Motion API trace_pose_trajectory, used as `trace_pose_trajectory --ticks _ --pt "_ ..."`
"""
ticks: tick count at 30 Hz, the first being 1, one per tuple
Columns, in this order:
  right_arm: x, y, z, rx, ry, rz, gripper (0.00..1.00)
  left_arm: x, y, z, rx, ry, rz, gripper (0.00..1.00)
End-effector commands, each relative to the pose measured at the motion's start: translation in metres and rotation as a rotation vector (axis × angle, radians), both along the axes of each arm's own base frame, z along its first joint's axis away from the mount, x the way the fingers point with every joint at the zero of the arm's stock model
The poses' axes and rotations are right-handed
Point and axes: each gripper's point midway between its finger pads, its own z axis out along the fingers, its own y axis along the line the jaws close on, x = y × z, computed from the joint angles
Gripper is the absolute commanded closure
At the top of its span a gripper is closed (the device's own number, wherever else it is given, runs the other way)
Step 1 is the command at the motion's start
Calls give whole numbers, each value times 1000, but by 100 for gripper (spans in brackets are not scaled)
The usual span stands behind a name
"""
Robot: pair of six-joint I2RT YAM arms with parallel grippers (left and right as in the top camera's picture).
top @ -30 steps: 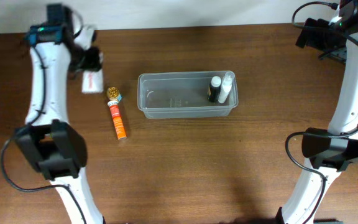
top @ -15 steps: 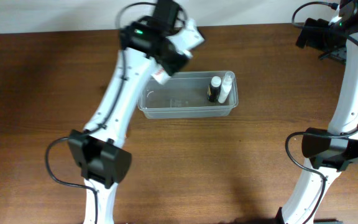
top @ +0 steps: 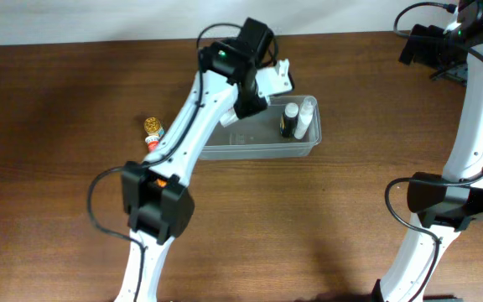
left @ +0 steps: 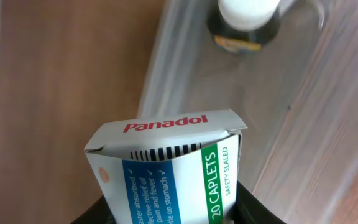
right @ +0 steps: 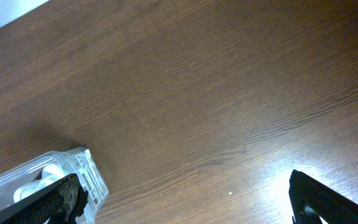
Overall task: Pack container
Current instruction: 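Carry the Panadol box into the container with the left gripper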
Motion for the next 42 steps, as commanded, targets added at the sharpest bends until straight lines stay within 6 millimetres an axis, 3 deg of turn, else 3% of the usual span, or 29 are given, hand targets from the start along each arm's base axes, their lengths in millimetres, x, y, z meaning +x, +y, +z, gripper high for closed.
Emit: trace_pose_trajectory --ticks 1,10,20,26,29,33,40,42 --pt "-2 2 7 1 -20 -3 2 0 4 -24 45 37 -38 60" --pt "-2 2 7 1 -20 -3 2 -3 5 -62 87 104 -70 60" --pt "-2 2 7 1 -20 -3 2 -6 0 -89 89 151 -126 60" --pt "-2 2 7 1 -20 -3 2 -4 -1 -90 85 144 -126 59" --pt "-2 2 7 1 -20 -3 2 -4 -4 -89 71 144 -130 49" --pt "-2 2 7 1 -20 -3 2 -3 -6 -89 64 139 -131 45" --pt "-2 2 7 1 -20 -3 2 -1 -7 -88 60 132 -126 46" --pt "-2 2 7 1 -20 -3 2 0 -6 -87 55 134 -82 51"
